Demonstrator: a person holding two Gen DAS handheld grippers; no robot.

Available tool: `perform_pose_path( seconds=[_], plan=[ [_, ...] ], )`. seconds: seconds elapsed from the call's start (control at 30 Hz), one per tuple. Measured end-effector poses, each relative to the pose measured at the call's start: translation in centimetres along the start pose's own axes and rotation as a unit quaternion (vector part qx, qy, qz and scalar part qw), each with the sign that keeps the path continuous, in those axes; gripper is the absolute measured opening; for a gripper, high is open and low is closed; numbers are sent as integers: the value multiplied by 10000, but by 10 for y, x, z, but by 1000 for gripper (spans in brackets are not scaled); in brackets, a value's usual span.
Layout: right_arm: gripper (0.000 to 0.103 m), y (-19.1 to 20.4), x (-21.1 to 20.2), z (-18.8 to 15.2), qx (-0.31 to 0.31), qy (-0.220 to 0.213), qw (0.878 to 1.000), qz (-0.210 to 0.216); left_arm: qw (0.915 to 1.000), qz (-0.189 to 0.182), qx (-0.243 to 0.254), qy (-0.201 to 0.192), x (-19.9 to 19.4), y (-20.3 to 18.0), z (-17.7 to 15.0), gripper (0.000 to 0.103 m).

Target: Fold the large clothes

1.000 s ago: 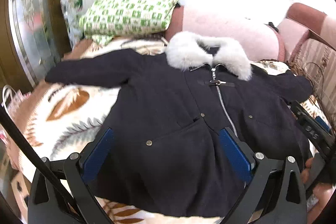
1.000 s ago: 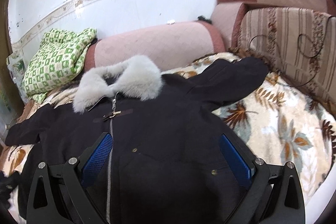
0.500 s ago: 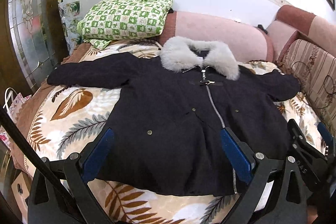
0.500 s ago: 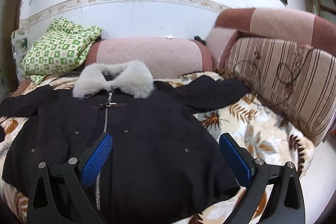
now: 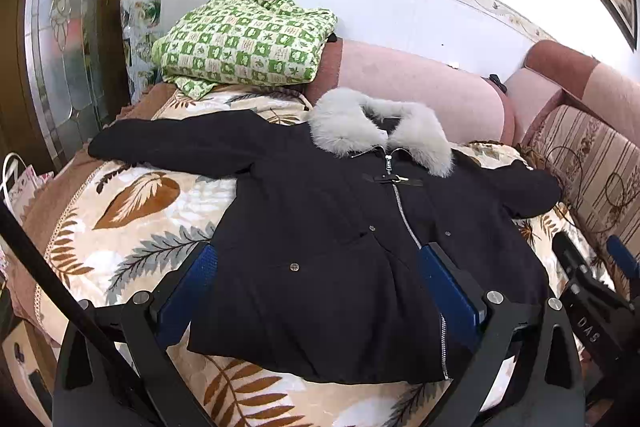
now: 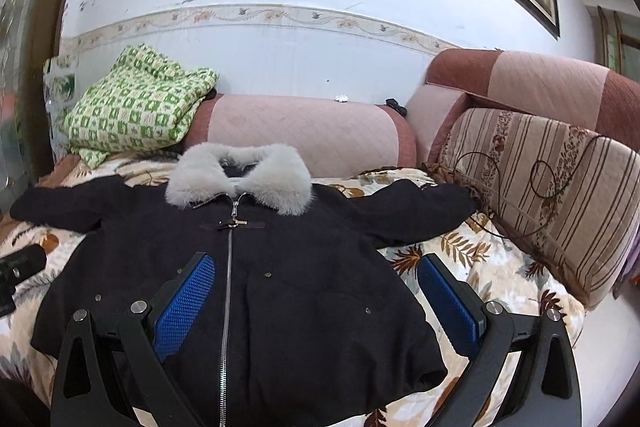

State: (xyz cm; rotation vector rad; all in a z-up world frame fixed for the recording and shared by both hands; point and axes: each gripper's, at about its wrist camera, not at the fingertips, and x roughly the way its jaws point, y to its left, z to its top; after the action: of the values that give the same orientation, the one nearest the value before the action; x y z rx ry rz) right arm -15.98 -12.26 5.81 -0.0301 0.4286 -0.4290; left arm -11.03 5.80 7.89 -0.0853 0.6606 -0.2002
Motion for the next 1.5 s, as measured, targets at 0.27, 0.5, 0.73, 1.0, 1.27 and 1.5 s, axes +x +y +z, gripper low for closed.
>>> perform_pose_path(
  seconds=[0.27, 0.5, 0.73, 1.0, 1.27, 1.5],
  plan=[
    [103, 23, 13, 3, -290, 82, 9995, 123, 9989, 320, -329, 99, 22, 38, 13, 101],
    [103, 48, 34, 2, -561, 280, 9978, 233, 9948, 916, -448, -55, 42, 81, 28, 101],
    [103, 64, 48, -1, -786, 406, 9957, 259, 9867, 1538, -408, -325, 55, 124, 40, 101],
    [103, 68, 64, -9, -895, 620, 9939, 201, 9828, 1472, -1108, 115, 99, 209, 64, 100],
    [103, 65, 78, -16, -892, 798, 9927, 132, 9544, 1006, -2710, 740, 164, 325, 79, 69],
    [103, 62, 95, -24, -937, 986, 9907, 3, 9211, 550, -3740, 934, 233, 403, 83, 69]
  ],
)
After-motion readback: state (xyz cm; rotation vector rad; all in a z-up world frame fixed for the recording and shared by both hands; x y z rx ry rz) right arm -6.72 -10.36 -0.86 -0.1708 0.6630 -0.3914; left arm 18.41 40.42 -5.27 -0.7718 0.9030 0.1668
